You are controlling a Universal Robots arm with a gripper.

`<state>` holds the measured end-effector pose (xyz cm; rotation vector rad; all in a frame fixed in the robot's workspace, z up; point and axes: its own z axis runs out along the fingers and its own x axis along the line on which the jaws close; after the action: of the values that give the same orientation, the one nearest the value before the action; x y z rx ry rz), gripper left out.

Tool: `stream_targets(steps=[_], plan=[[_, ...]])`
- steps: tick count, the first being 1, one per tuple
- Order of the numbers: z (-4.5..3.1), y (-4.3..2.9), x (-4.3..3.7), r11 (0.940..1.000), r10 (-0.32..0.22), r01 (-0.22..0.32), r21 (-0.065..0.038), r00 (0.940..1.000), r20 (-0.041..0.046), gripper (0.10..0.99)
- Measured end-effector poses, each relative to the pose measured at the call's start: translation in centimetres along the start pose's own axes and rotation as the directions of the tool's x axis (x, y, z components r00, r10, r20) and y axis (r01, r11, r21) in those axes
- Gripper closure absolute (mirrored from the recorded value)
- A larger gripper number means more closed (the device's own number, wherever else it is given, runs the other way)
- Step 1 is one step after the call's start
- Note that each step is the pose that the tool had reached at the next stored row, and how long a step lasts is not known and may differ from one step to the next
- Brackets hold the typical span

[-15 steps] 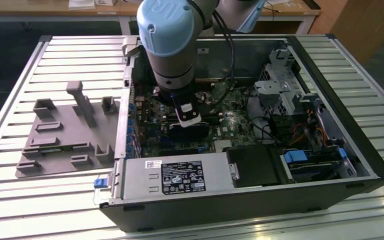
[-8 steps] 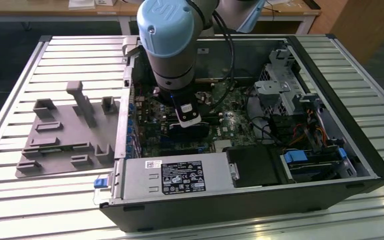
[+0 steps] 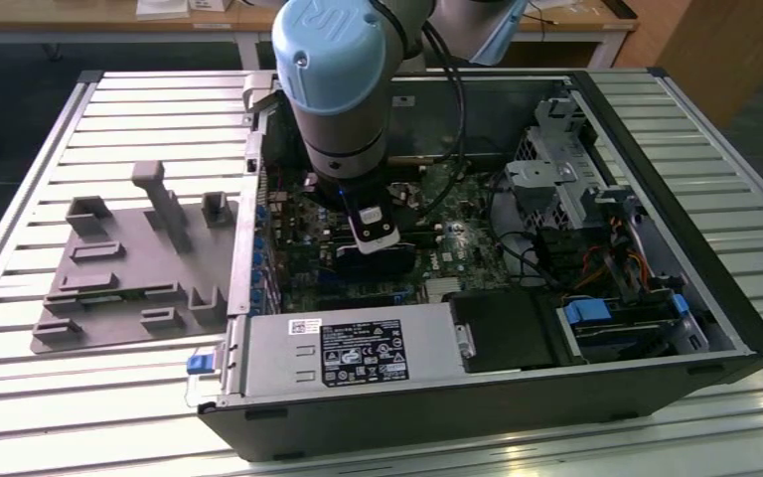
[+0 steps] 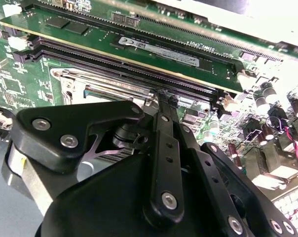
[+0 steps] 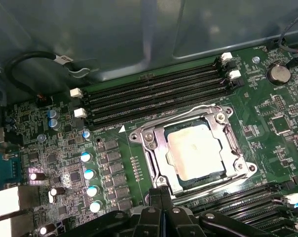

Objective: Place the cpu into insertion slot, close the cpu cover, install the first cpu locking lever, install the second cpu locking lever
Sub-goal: 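Install the second cpu locking lever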

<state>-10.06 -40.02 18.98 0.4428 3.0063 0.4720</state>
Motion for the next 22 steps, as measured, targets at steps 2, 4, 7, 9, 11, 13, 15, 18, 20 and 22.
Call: stream_targets(steps=[2,4,7,9,11,13,15,18,20,22], plan=[[0.06,-0.02,0.00,1.0000,0.000,0.000,0.000,1.0000,0.0001,0.984],[0.06,-0.03,0.00,1.0000,0.000,0.000,0.000,1.0000,-0.0001,0.984],[0.04,-0.01,0.00,1.0000,0.000,0.000,0.000,1.0000,0.0000,0.984],[-0.12,0.05,0.00,1.0000,0.000,0.000,-0.001,1.0000,0.0001,0.984],[-0.57,0.19,-0.01,1.0000,0.000,0.000,0.000,1.0000,0.0000,0.984],[-1.04,0.34,-0.02,1.0000,0.000,0.000,0.000,1.0000,0.0001,0.984],[-1.52,0.50,-0.03,1.0000,0.000,0.000,0.000,1.0000,0.0001,0.984],[-2.11,0.68,-0.05,1.0000,0.000,0.000,0.002,1.0000,0.0007,0.984],[-2.29,0.75,-0.05,0.9999,-0.002,0.001,0.013,1.0000,0.0040,0.984],[-2.34,0.76,-0.05,0.9997,-0.003,0.003,0.025,1.0000,0.0070,0.984]])
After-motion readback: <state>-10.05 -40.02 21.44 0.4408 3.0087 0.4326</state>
